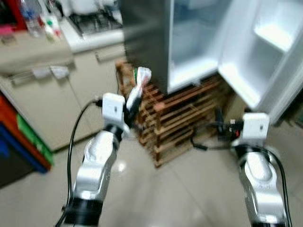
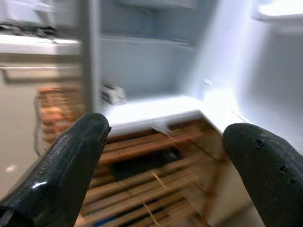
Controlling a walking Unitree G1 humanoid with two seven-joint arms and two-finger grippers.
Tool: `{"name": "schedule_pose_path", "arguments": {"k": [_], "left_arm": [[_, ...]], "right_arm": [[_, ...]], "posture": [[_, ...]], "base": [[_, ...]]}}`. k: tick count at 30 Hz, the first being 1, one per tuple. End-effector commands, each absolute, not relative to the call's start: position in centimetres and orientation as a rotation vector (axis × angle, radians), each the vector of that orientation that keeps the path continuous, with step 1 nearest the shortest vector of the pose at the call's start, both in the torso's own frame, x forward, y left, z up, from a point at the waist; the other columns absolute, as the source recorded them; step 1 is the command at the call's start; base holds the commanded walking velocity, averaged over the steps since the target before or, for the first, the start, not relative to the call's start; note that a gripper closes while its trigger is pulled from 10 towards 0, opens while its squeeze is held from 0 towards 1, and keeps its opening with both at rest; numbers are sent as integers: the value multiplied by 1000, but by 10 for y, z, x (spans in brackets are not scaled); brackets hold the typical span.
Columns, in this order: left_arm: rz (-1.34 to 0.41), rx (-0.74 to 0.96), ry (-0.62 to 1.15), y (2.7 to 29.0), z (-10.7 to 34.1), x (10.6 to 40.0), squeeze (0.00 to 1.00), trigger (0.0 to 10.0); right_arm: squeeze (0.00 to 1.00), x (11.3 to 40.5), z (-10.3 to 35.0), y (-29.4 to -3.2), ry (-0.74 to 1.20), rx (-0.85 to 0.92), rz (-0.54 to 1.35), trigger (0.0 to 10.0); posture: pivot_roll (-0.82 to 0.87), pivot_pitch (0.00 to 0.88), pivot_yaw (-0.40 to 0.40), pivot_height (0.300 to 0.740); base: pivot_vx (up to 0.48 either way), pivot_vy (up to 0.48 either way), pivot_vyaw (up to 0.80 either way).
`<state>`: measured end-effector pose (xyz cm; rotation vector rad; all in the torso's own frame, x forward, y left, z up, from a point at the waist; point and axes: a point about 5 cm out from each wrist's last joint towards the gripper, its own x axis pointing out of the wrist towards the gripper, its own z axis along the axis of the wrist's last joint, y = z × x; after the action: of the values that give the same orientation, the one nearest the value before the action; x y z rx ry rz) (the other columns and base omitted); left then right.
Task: Restocking fridge
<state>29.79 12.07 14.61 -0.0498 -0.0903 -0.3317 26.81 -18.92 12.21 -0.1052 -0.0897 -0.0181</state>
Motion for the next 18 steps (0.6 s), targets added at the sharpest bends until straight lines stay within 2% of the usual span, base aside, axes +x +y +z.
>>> {"name": "schedule_pose_path", "arguments": {"k": [1,7,14,18], "left_arm": [[-320,-59,-97,124,148,300,0,10000],[-332,-72,-117,123,151,300,0,10000],[-291,-66,-116,125,151,302,0,10000],[-271,-82,-96,125,146,303,0,10000]], "right_arm": [[153,271,124,-186,-97,-98,-3,10000],[149,274,127,-183,-109,-97,16,10000],[149,280,132,-186,-115,-93,13,10000],[149,280,130,-182,-105,-96,31,10000]], "posture": [[-113,0,13,740],[-110,0,15,740],[-108,0,16,740],[-114,0,21,740]], "base": [[442,0,0],[443,0,0],[0,0,0],[0,-476,0]]}}
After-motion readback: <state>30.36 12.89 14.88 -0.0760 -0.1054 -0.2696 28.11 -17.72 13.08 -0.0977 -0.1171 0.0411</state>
